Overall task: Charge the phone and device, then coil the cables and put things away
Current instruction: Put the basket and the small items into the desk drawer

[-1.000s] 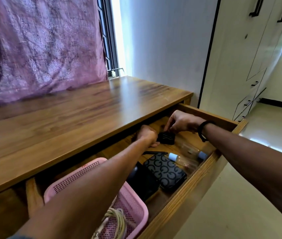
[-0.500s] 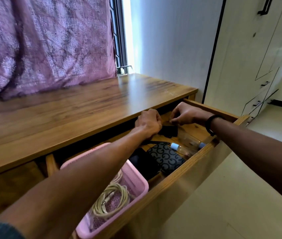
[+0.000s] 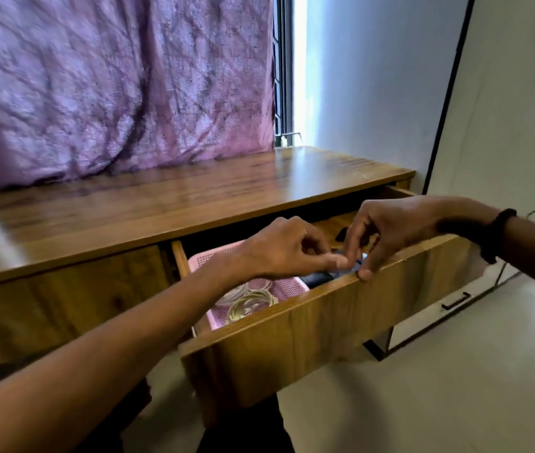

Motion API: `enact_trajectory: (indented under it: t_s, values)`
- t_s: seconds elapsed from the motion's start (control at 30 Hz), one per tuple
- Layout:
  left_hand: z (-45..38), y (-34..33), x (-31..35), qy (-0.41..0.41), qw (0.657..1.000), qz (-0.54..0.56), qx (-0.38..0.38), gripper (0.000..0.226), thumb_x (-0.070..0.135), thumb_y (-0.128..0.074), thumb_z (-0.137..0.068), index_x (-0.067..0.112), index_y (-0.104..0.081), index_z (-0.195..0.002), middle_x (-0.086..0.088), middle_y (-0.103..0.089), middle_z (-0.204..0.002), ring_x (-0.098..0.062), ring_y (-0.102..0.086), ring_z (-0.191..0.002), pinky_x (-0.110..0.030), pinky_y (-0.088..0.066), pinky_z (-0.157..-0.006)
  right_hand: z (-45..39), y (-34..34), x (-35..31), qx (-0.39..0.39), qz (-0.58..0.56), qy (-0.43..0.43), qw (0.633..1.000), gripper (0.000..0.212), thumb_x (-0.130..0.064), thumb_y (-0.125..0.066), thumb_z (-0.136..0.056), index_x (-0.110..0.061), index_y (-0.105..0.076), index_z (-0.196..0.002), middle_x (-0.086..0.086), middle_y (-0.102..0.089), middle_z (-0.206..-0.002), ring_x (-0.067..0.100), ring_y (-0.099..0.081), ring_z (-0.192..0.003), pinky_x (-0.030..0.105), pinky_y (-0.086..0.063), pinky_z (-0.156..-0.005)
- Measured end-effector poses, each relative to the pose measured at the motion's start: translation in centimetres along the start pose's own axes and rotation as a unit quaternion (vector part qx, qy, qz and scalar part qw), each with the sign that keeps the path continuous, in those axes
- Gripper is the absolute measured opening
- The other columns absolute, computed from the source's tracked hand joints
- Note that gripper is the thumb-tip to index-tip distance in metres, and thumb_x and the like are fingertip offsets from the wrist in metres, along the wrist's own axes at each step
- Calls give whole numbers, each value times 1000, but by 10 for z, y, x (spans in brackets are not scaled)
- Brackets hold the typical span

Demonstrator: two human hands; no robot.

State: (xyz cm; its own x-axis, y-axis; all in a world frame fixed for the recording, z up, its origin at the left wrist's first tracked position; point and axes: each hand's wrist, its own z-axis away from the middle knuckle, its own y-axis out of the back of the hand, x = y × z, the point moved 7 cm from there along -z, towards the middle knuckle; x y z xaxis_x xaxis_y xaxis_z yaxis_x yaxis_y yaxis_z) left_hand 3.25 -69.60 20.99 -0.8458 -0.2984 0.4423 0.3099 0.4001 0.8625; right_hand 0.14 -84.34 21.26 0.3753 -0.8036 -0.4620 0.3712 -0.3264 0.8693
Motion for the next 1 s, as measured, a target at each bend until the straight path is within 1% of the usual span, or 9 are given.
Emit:
enact_trajectory:
  t_s: [0.1,0.2,0.33,0.4,0.47,0.57,0.67,0.8,1.0]
  values:
    - [32,0,19,-25,999,-36,-28,28,46,-82,-81,20,-78,-90,10,-73,-80,-3,-68,-73,-23,-57,-65,8,-7,-22,30,31,19,999,12,-23,-83,-86,-28,-82,-97,-3,-77,-104,17,-72,-103,41,-60,-91]
    - [54,2,27,-28,995,-94,-2,27,40,-82,-82,19,-79,-100,12,-72,-85,-3,-65,-74,-17,-53,-66,19,-12,-30,78,92,-12,993,8,-26,-82,-87,-31,-82,-93,-13,-77,-100,5,-70,-100,31,-61,-88]
    - [67,-1,36,-27,983,-173,59,30,40,-74,-88,20,-78,-110,5,-74,-97,-5,-64,-82,-26,-56,-73,31,-22,-36,175,150,-46,972,14,-22,-79,-89,-35,-78,-92,-17,-71,-101,1,-69,-98,18,-59,-83]
    - [69,-3,35,-21,975,-202,93,29,42,-71,-90,21,-78,-109,2,-74,-101,-11,-64,-87,-35,-58,-78,32,-26,-35,224,166,-60,958,15,-19,-78,-89,-34,-78,-94,-18,-68,-103,-1,-67,-96,15,-58,-82]
    - [71,-3,30,-12,970,-209,121,26,41,-69,-91,22,-79,-106,1,-73,-103,-15,-65,-93,-39,-57,-83,30,-31,-34,265,183,-65,944,14,-19,-78,-90,-30,-80,-98,-17,-67,-104,-2,-65,-93,12,-55,-79]
    - [69,-2,19,12,968,-208,143,23,36,-65,-94,21,-79,-105,1,-71,-104,-17,-63,-98,-41,-55,-88,19,-33,-32,313,217,-50,923,13,-21,-77,-92,-26,-81,-103,-13,-68,-107,2,-66,-95,17,-57,-83]
    - [63,1,4,36,963,-223,147,21,32,-63,-96,21,-79,-105,1,-69,-101,-19,-62,-97,-43,-55,-87,4,-31,-25,349,227,-38,908,13,-21,-76,-93,-26,-81,-104,-12,-68,-106,4,-65,-93,21,-58,-85]
    - [53,7,-15,71,957,-231,160,14,23,-67,-94,21,-78,-103,3,-68,-103,-15,-64,-100,-40,-58,-89,-16,-27,-19,389,228,-35,892,11,-20,-76,-93,-23,-82,-103,-10,-70,-108,3,-65,-92,23,-58,-84]
    - [41,21,-38,121,932,-304,156,27,15,-68,-92,27,-73,-115,3,-66,-112,-19,-58,-109,-42,-57,-90,-48,-16,-9,419,231,-56,876,16,-12,-72,-95,-22,-81,-103,-7,-70,-112,10,-68,-99,24,-56,-88]
